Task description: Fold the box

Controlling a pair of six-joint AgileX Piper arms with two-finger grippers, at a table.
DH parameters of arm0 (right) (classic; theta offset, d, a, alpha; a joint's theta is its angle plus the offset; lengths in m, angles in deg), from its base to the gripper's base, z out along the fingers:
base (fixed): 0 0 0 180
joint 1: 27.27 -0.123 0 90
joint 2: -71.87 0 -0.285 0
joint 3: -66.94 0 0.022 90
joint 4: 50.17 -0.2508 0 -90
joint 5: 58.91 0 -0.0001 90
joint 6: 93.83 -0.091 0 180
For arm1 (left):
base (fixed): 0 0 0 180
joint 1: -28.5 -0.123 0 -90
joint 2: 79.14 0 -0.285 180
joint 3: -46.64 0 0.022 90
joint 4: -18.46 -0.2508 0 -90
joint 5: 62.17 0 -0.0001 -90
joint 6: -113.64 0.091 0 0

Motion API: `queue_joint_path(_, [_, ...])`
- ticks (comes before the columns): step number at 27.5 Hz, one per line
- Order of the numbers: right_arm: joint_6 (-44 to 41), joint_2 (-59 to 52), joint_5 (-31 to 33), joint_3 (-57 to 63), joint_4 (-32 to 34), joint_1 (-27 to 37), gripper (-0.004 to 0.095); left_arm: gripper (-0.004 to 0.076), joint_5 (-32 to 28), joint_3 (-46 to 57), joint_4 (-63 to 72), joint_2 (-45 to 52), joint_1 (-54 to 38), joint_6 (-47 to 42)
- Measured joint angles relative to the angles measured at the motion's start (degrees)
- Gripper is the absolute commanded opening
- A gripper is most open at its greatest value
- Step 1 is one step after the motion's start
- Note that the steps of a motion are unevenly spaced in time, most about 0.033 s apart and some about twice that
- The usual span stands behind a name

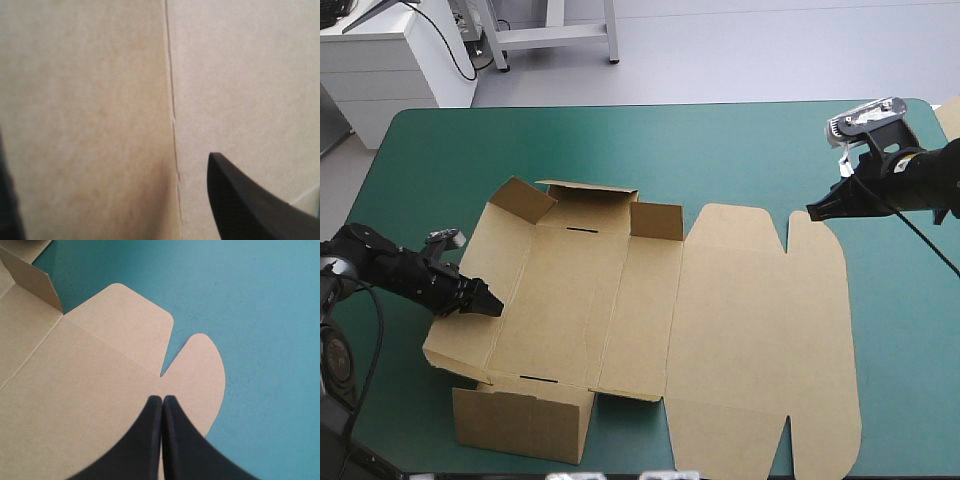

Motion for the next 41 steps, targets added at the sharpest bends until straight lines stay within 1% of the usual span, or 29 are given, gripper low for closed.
queue_joint_path(10, [0.00,1.06,-0.25,0.00,0.11,0.00,-0.0021,0.0401,0.05,-1.19,-2.78,0.18,1.83,-1.39])
queue_joint_path(17, [0.00,3.31,-0.18,0.00,0.11,0.00,-0.0021,0.0323,0.04,-1.86,-3.29,0.18,1.83,-1.82])
queue_joint_path(26, [0.00,3.43,-0.18,0.00,0.11,0.00,-0.0021,0.0313,0.04,-1.86,-3.36,0.18,1.83,-1.82])
queue_joint_path(28, [0.00,3.43,-0.18,0.00,0.11,0.00,-0.0021,0.0286,0.04,-1.86,-3.36,0.18,1.83,-1.82])
queue_joint_path(31, [0.00,3.43,-0.18,0.00,0.11,0.00,-0.0021,0.0199,0.04,-1.86,-3.51,0.18,1.83,-2.00])
queue_joint_path(33, [0.00,3.43,-0.18,0.00,0.11,0.00,-0.0021,0.0116,0.04,-1.86,-3.57,0.18,1.83,-2.15])
queue_joint_path(34, [0.00,3.43,-0.18,0.00,0.11,0.00,-0.0021,0.0052,0.04,-1.90,-3.57,0.18,1.83,-2.20])
queue_joint_path(36, [0.00,3.43,-0.18,0.00,0.11,0.00,-0.0021,-0.0006,0.54,-1.97,-3.10,0.18,1.83,-2.20])
queue_joint_path(41, [0.00,3.43,-0.18,0.00,0.11,0.00,-0.0021,-0.0006,1.62,-2.16,-2.20,0.18,1.90,-2.36])
